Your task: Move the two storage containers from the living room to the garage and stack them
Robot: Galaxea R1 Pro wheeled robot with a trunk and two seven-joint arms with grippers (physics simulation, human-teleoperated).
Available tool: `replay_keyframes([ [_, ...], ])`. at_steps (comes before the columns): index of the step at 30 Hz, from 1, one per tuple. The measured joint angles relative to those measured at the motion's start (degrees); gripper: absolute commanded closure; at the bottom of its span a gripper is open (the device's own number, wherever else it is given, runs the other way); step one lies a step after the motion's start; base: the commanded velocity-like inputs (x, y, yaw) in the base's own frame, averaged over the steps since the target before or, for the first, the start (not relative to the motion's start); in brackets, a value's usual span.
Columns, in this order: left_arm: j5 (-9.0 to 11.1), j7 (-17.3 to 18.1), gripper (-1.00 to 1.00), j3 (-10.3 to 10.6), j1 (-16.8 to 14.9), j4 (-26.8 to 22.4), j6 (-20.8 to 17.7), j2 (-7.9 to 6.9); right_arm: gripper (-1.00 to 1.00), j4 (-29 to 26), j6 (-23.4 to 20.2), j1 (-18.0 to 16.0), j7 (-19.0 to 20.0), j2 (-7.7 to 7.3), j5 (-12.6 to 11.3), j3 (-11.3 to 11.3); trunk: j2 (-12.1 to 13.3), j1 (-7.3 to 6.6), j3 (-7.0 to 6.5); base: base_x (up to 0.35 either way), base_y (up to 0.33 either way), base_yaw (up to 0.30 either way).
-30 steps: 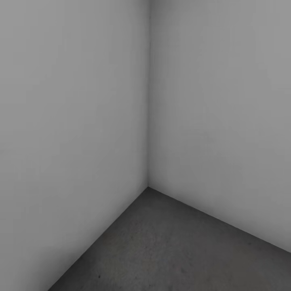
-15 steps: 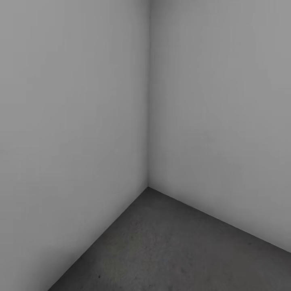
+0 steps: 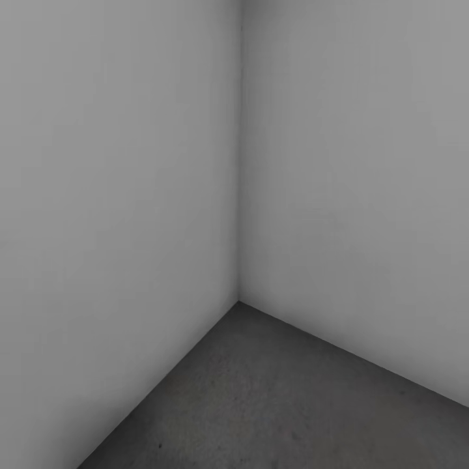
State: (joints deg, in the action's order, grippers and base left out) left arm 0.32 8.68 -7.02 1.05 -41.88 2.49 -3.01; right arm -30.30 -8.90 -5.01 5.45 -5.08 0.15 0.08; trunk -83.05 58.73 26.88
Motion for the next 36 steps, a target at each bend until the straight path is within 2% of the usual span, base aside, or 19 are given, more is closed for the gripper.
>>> replay_keyframes([
  [6, 0.00, 0.00, -1.00, 0.00, 0.00, 0.20, -0.02, 0.03, -1.00, 1.21, -0.01, 0.01, 0.04, 0.39, 0.06, 0.06, 0.00, 0.00, 0.00, 0.000, 0.000, 0.000],
  [11, -0.03, -0.04, -1.00, 0.06, 0.00, 2.09, -0.02, 0.04, -1.00, 6.62, 0.60, 0.01, 0.03, 2.04, 0.06, 0.13, 0.00, 0.00, 0.00, 0.000, 0.000, 0.000],
  [12, -0.04, -0.05, -1.00, 0.12, 0.00, 2.63, -0.01, 0.05, -1.00, 9.39, 1.76, 0.02, 0.02, 2.65, 0.06, 0.15, 0.00, 0.00, 0.01, 0.000, 0.000, 0.000],
  [15, -0.06, -0.03, -1.00, 0.10, 0.00, 4.00, -0.06, 0.02, -1.00, 13.61, 4.57, 0.00, 0.00, 3.21, 0.03, 0.10, 0.00, 0.00, 0.00, 0.000, 0.000, 0.000],
  [16, -0.06, -0.03, -1.00, 0.10, 0.00, 4.01, -0.06, 0.02, -1.00, 13.65, 4.61, -0.01, 0.00, 3.21, 0.03, 0.10, 0.00, 0.00, 0.00, 0.000, 0.000, 0.000],
  [19, -0.07, -0.02, -1.00, 0.01, 0.00, 4.60, -0.21, 0.01, -1.00, 18.37, 7.42, 0.01, -0.01, 3.53, -0.03, 0.05, 0.00, 0.00, 0.00, 0.000, 0.000, 0.000],
  [25, -0.08, -0.08, -1.00, -0.03, 0.00, 4.90, -0.37, 0.00, -1.00, 23.62, 9.04, 0.02, -0.02, 3.65, -0.05, -0.04, 0.00, 0.00, 0.00, 0.000, 0.000, 0.000],
  [36, -0.08, -0.10, -1.00, -0.05, 0.00, 5.01, -0.43, 0.00, -1.00, 25.97, 9.62, 0.02, -0.02, 3.69, -0.07, 0.00, 0.00, 0.00, 0.00, 0.000, 0.000, 0.000],
])
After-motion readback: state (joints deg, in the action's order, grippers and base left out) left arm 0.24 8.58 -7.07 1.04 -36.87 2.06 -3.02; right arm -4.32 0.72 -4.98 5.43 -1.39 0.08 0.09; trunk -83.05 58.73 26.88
